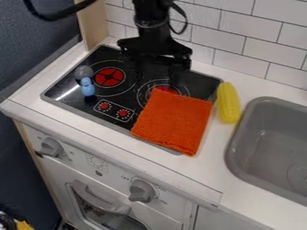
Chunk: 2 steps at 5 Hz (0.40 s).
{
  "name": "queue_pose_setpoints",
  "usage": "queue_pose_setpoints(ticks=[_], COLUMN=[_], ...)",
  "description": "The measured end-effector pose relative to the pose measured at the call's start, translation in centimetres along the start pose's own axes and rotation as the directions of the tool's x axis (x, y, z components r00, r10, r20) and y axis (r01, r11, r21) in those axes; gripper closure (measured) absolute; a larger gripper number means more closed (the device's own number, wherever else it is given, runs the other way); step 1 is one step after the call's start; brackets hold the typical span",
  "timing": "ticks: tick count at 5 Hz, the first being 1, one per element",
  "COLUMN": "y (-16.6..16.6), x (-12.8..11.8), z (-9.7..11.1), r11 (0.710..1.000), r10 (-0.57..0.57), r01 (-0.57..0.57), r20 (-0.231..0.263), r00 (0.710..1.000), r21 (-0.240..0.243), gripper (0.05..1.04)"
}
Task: Take the orange towel to the left burner
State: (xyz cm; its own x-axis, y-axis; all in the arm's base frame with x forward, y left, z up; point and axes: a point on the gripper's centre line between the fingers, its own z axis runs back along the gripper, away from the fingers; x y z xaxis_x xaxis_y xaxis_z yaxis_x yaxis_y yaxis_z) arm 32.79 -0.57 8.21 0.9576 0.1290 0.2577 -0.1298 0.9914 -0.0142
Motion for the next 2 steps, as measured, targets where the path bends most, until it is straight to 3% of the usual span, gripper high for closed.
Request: queue_pose_setpoints(ticks=[2], y=[-2.5], x=[-0.9], z=[-2.2], r11=[0.994], r10=[-0.073], r01=[0.072], r20=[-0.012], r00=[0.997], r21=[-0.084], gripper=[0.083])
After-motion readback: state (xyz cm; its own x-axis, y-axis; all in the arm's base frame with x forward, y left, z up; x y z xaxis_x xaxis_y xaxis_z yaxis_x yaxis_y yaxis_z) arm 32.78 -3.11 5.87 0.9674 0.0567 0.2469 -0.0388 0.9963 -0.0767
